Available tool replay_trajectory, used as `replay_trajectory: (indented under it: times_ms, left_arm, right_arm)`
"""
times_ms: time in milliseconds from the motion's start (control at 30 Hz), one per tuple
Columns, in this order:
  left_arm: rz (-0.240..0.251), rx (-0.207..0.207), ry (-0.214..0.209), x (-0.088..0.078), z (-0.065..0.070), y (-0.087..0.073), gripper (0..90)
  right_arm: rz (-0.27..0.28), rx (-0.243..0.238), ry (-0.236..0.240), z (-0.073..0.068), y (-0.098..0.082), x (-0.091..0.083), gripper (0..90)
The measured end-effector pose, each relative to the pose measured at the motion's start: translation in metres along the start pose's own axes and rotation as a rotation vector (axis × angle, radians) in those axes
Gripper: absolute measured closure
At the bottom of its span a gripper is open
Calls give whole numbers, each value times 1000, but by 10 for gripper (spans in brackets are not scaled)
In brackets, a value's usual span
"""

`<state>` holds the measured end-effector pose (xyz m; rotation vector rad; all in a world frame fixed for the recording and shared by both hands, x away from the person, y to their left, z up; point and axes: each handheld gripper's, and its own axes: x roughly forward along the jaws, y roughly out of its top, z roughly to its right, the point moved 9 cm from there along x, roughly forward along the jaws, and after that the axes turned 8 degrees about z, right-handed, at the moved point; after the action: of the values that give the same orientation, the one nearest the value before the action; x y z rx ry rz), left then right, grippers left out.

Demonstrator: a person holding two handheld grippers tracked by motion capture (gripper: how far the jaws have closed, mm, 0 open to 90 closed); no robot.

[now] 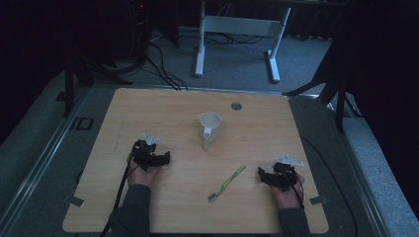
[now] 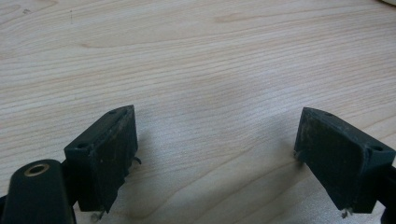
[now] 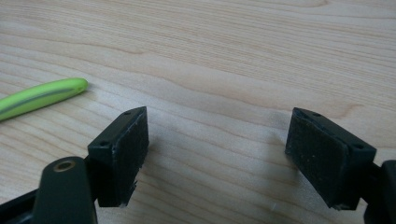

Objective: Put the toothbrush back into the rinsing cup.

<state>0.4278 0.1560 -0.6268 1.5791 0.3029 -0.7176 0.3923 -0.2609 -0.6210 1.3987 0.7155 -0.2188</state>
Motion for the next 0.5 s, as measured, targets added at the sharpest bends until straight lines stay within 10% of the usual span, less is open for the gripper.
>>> replay_trajectory:
  times_ms: [500]
  left_arm:
    - [-39, -4, -24, -9, 4, 3, 457]
  right_arm:
    - [0, 0, 0, 0, 0, 0, 210]
